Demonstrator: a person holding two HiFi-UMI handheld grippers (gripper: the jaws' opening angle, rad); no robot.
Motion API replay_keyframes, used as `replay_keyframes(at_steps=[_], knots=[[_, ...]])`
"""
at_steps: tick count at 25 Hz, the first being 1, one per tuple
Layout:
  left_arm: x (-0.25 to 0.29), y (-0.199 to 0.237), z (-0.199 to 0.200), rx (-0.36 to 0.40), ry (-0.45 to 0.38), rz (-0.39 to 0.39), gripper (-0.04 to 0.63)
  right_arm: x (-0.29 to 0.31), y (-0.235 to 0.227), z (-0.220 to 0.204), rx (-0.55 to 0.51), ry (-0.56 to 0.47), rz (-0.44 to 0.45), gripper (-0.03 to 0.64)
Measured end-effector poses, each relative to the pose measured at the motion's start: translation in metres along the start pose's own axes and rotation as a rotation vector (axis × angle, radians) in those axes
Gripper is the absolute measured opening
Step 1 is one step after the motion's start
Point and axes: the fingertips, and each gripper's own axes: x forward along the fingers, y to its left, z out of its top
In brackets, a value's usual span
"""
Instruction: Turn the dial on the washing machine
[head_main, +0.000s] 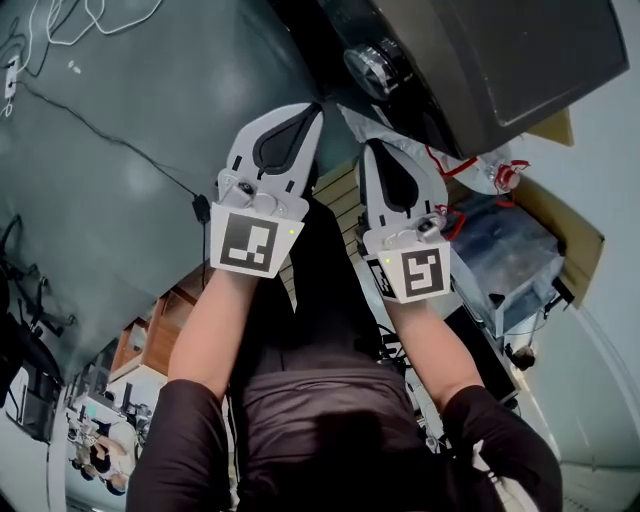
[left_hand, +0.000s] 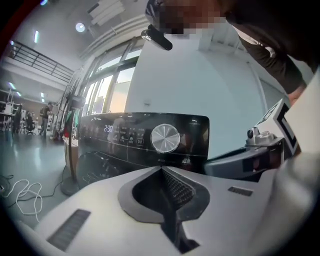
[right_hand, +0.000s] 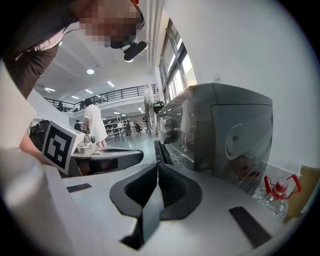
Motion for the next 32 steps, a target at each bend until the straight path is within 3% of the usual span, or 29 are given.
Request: replay_keyframes(at_steps=[10, 16, 20, 23, 25, 28, 32], knots=[[-0.009, -0.002, -0.017, 0.021, 0.026, -0.019, 0.015, -0.001, -0.003, -0.002, -0.017, -0.003, -0.034, 0.025], [-0.033, -0.001, -0.019, -0.141, 0.171, -0.037, 0.015, -0.018, -0.001, 0.021, -0.048, -0.016, -0.097, 0.026], [-0.052, 0.001, 0.027, -0.148, 0.120, -0.105, 0.015, -0.041, 0.008, 0.060, -0.060, -0.056, -0.144, 0.025], [-0.069, -0.005, 0.076, -0.181, 0.045, -0.157, 0.015, -0.065, 0.024, 0.087, -0.076, -0.057, -0.118, 0.025], [-0.078, -0.012, 0.114, -0.231, -0.011, -0.241, 0.015, -0.077, 0.036, 0.103, -0.093, -0.033, -0.086, 0.025], [-0.096, -0.019, 0.151, -0.211, 0.012, -0.364, 0.015, -0.094, 0.042, 0.137, -0.100, -0.050, -0.093, 0.025], [-0.116, -0.015, 0.215, -0.212, -0.051, -0.438, 0.015, -0.123, 0.042, 0.190, -0.148, -0.088, -0.152, 0.025]])
